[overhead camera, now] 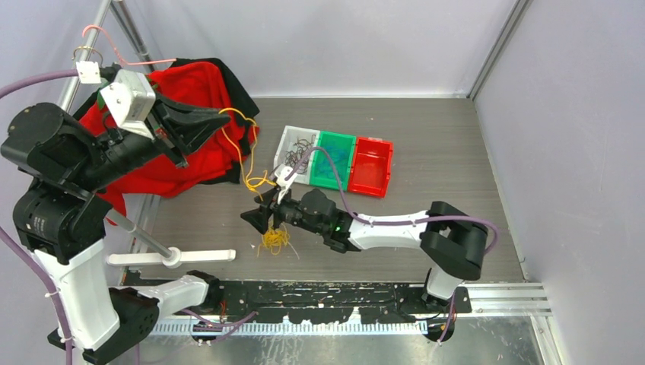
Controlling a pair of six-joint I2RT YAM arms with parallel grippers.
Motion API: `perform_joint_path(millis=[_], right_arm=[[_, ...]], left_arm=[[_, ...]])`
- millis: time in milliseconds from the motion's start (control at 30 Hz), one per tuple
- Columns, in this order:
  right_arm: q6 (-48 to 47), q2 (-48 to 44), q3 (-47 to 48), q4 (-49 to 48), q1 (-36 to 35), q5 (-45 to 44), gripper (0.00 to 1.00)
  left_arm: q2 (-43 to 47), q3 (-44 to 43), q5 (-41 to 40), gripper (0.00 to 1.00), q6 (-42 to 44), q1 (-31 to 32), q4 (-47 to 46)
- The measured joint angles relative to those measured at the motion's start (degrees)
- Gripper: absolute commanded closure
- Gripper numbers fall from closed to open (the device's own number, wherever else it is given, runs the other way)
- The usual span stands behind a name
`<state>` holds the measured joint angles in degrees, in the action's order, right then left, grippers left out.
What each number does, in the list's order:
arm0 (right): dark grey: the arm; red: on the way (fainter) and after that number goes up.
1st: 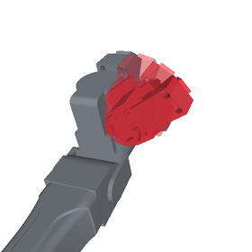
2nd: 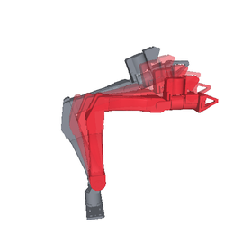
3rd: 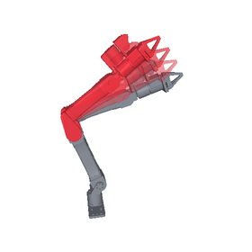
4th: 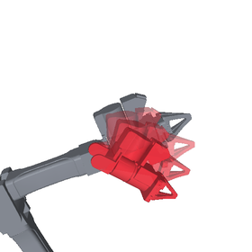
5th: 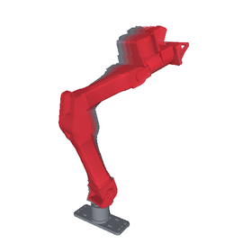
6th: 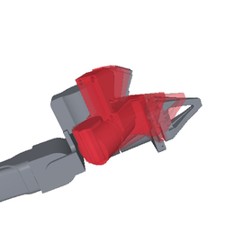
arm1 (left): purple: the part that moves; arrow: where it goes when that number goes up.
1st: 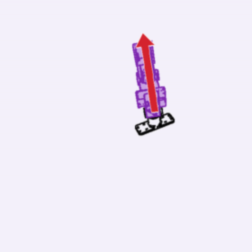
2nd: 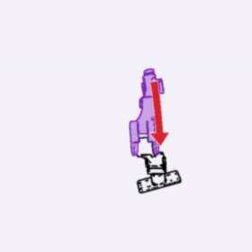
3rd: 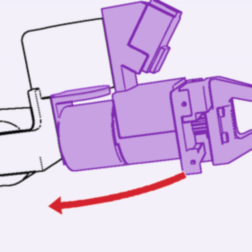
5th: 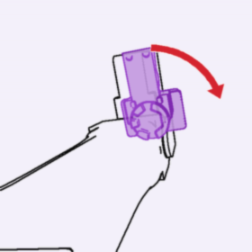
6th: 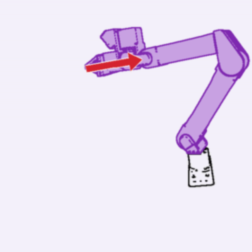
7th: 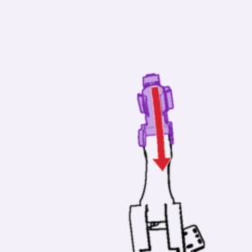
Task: Untangle the cables
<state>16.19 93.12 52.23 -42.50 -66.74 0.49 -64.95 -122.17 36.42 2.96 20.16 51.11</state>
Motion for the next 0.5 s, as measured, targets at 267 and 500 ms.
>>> perform_joint_path(millis=[267, 500], right_arm=[[-0.39, 9.38, -1.73, -4.52, 0.02, -6.67, 0.44], [0.61, 12.68, -8.96, -7.5, 0.13, -10.93, 0.47]], left_arm=[[-3.23, -10.58, -2.89, 1.0, -0.81, 0.0, -1.79], [-3.41, -15.78, -8.35, 1.0, -0.37, 0.0, -9.97]])
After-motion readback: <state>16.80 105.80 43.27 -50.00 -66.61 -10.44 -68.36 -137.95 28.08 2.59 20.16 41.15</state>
